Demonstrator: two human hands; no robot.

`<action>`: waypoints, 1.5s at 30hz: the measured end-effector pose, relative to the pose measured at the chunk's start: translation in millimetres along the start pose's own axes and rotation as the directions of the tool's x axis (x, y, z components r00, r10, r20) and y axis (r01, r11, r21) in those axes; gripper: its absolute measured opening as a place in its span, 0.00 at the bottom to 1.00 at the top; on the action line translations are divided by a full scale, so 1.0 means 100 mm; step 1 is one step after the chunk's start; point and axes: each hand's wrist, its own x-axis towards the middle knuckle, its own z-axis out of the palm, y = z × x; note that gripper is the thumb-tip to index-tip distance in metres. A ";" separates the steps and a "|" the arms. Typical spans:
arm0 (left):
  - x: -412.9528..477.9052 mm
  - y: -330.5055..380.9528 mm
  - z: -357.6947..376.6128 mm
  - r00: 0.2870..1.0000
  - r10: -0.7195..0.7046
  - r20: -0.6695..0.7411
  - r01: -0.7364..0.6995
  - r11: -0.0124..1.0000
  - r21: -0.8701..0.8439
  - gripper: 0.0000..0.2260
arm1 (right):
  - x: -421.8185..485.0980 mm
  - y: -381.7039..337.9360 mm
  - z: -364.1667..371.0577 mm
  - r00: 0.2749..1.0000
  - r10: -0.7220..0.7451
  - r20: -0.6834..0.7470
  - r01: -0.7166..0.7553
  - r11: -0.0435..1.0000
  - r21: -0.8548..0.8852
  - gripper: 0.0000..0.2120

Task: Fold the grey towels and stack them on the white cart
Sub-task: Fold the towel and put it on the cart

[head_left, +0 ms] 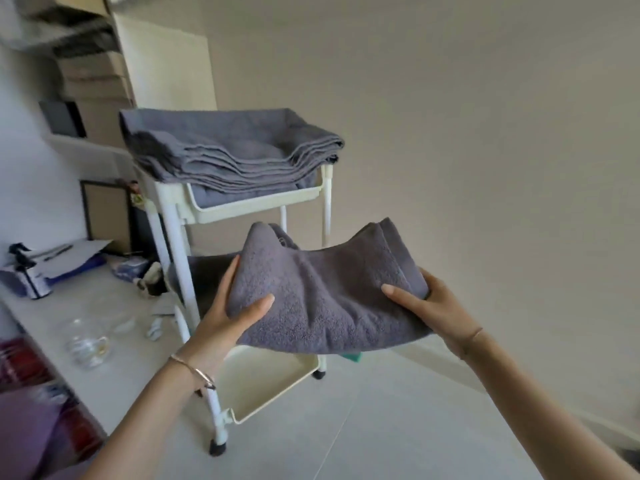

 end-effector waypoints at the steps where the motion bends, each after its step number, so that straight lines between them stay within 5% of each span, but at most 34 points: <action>1: 0.01 0.05 -0.03 0.999 0.019 -0.045 -0.018 1.000 0.019 0.49 | 0.15 -0.05 0.07 0.999 -0.037 0.034 0.038 0.999 -0.018 0.22; 7: 0.01 0.23 -0.09 0.957 0.197 -0.211 -0.137 0.954 0.267 0.44 | 0.83 -0.13 0.42 0.941 -0.220 0.255 0.252 0.962 -0.100 0.16; 14: 0.15 0.16 -0.09 0.918 0.309 -0.248 -0.161 0.862 0.481 0.45 | 1.40 -0.03 0.69 0.886 -0.265 0.380 0.330 0.937 -0.117 0.08; 24: 0.58 0.05 0.17 0.731 0.417 -0.540 -0.171 0.878 0.447 0.38 | 1.89 -0.06 1.12 0.888 -0.394 0.238 0.445 0.866 -0.229 0.12; 29: 0.70 0.11 0.17 0.654 0.479 -0.585 -0.197 0.855 0.480 0.24 | 1.95 -0.07 1.21 0.913 -0.383 0.140 0.406 0.888 -0.215 0.14; 38: 0.90 -0.14 0.05 0.509 0.531 -0.677 -0.046 0.803 0.595 0.40 | 1.94 -0.07 1.44 0.948 -0.306 0.091 0.320 0.902 -0.289 0.16; 45: 0.93 -0.29 0.02 0.467 0.628 -0.623 -0.056 0.724 0.688 0.37 | 1.94 0.00 1.47 0.936 -0.348 0.045 0.348 0.907 -0.238 0.17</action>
